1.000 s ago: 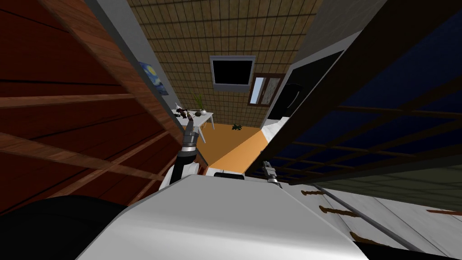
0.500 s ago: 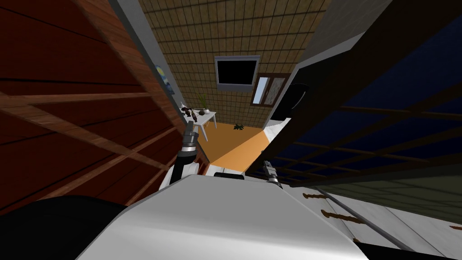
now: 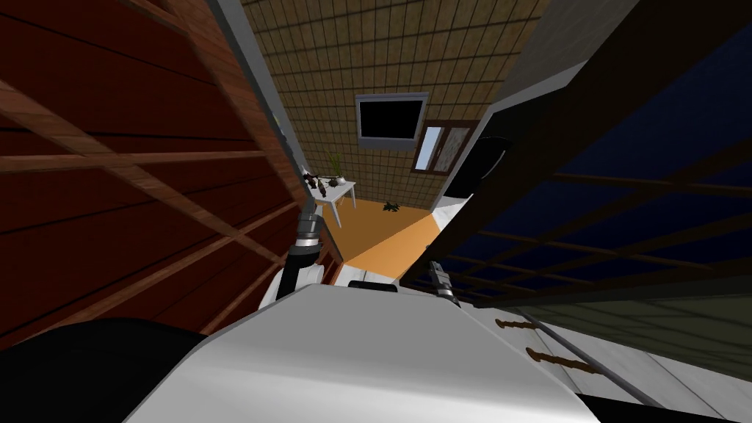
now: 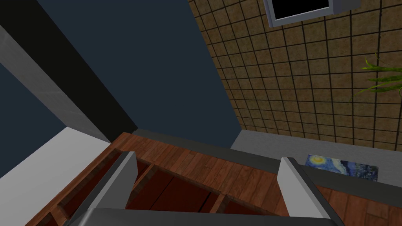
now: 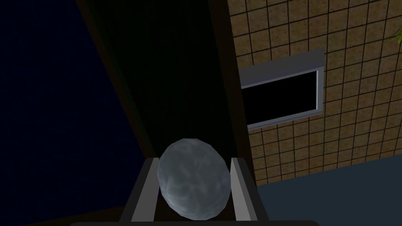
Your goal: Pull the door open
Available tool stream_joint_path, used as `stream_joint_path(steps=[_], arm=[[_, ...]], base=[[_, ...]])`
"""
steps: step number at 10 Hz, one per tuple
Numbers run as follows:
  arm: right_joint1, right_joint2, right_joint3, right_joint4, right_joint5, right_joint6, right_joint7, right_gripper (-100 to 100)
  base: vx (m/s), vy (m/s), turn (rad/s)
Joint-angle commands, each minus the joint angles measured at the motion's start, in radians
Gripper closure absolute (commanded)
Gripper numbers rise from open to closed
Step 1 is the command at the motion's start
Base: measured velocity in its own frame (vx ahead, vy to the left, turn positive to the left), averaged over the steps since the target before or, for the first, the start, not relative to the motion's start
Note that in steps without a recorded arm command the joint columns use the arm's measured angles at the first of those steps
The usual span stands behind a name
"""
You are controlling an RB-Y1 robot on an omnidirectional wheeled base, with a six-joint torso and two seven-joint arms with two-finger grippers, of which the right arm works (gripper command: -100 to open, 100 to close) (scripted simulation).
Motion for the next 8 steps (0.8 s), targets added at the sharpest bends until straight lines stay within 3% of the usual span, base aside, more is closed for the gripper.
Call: stream_joint_path(steps=[1, 8], arm=[[-0.004, 0.002, 0.003, 0.003, -0.009, -0.002, -0.037, 100], [-0.019, 0.002, 0.004, 0.015, -0.057, 0.004, -0.217, 100]], base=[[-0.05, -0.018, 0.076], [-0.053, -0.02, 0.083]])
